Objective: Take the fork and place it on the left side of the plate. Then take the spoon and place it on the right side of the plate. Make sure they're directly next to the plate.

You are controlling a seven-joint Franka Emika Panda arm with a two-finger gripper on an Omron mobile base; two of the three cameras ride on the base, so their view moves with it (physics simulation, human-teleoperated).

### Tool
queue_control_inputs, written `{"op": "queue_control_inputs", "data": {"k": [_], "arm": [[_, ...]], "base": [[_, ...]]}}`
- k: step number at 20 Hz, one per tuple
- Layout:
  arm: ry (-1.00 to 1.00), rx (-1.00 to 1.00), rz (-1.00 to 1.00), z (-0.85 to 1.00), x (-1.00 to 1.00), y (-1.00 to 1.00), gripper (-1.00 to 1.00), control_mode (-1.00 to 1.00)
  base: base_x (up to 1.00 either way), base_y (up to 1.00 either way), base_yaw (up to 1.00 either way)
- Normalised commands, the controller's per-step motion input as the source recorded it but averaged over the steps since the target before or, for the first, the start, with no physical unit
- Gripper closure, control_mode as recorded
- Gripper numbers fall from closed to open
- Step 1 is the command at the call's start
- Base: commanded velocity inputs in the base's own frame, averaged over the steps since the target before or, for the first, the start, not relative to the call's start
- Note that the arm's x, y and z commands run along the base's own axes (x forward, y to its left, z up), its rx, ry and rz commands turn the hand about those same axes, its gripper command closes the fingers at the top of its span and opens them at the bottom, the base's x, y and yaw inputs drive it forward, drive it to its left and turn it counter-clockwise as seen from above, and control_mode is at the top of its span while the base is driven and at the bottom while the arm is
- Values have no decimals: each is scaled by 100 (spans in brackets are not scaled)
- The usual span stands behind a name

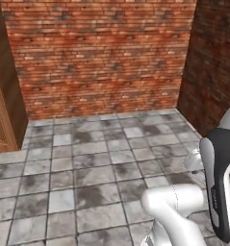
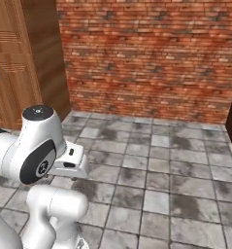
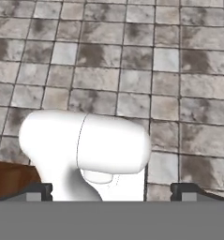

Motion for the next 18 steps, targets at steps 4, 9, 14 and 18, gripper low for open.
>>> {"op": "queue_control_inputs", "data": {"k": [4, 9, 14, 18], "arm": [[0, 0, 0, 0, 0, 0, -100, 100], [0, 0, 0, 0, 0, 0, -100, 100], [0, 0, 0, 0, 0, 0, -100, 100], [0, 0, 0, 0, 0, 0, -100, 100]], "base": [[100, 47, 30], [100, 36, 42], [70, 14, 63], [41, 4, 72]]}}
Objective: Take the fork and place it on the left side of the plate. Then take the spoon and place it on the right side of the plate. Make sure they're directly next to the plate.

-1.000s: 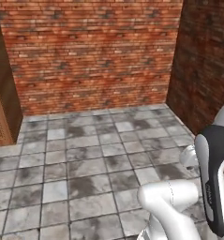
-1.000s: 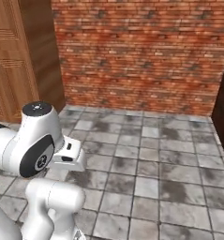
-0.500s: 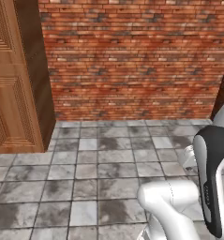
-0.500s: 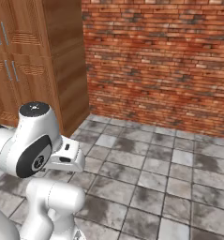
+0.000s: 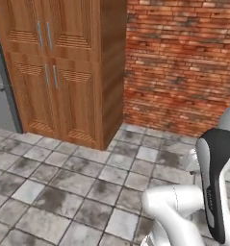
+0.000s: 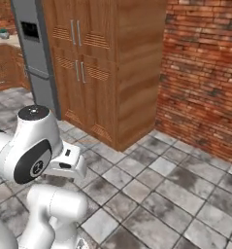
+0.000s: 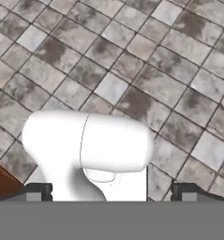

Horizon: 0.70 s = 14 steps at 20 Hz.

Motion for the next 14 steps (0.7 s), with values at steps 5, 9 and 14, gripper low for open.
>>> {"op": "queue_control_inputs", "data": {"k": [5, 9, 14], "arm": [[0, 0, 0, 0, 0, 0, -100, 100], [0, 0, 0, 0, 0, 0, -100, 100], [0, 0, 0, 0, 0, 0, -100, 100]], "base": [[32, 9, 73], [43, 12, 69], [83, 2, 57]]}}
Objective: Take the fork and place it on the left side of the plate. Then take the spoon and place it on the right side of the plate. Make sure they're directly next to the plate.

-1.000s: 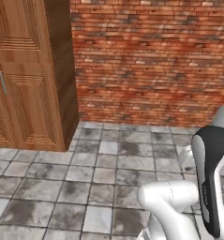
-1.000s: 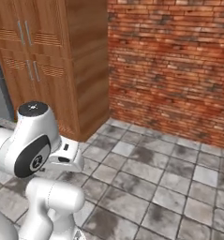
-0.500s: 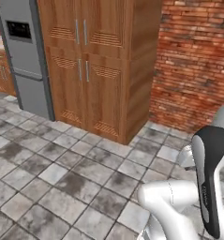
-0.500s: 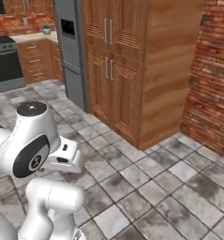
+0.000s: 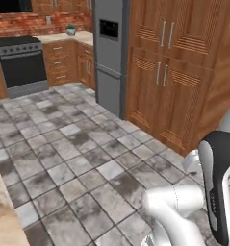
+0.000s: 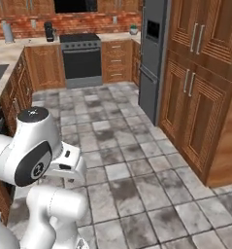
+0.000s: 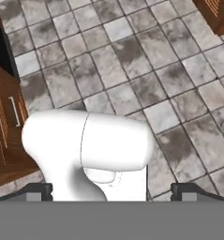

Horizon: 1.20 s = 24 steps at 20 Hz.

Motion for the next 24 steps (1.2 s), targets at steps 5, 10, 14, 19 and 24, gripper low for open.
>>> {"op": "queue_control_inputs", "data": {"k": [5, 10, 14, 19, 24], "arm": [[0, 0, 0, 0, 0, 0, -100, 100], [0, 0, 0, 0, 0, 0, -100, 100], [0, 0, 0, 0, 0, 0, -100, 100], [0, 0, 0, 0, 0, 0, -100, 100], [0, 0, 0, 0, 0, 0, -100, 100]], "base": [[100, 0, 41], [100, 0, 23], [100, 0, 15], [100, 0, 14], [100, 0, 13]]}}
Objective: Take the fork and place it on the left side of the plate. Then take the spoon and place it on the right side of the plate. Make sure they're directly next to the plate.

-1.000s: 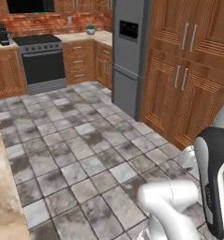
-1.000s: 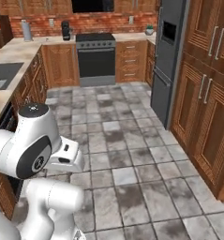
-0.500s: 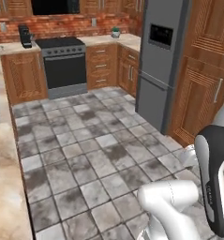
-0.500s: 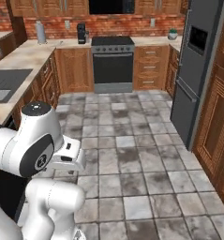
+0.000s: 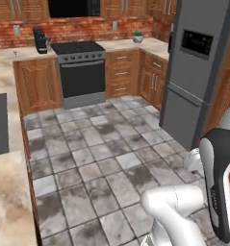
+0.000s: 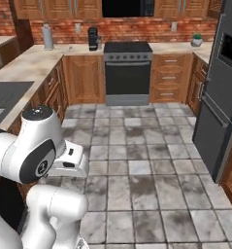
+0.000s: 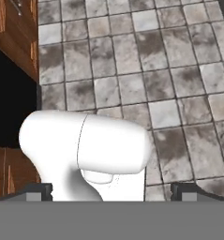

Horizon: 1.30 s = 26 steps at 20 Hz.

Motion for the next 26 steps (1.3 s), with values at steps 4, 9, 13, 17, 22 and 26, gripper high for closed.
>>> {"op": "queue_control_inputs", "data": {"k": [4, 9, 13, 17, 22, 26], "arm": [[0, 0, 0, 0, 0, 0, -100, 100], [0, 0, 0, 0, 0, 0, -100, 100], [0, 0, 0, 0, 0, 0, -100, 100], [0, 0, 0, 0, 0, 0, -100, 100], [0, 0, 0, 0, 0, 0, -100, 100], [0, 0, 0, 0, 0, 0, -100, 100]], "base": [[100, 0, 14], [100, 0, 12], [100, 0, 6], [100, 0, 4], [100, 2, 5], [100, 10, 5]]}}
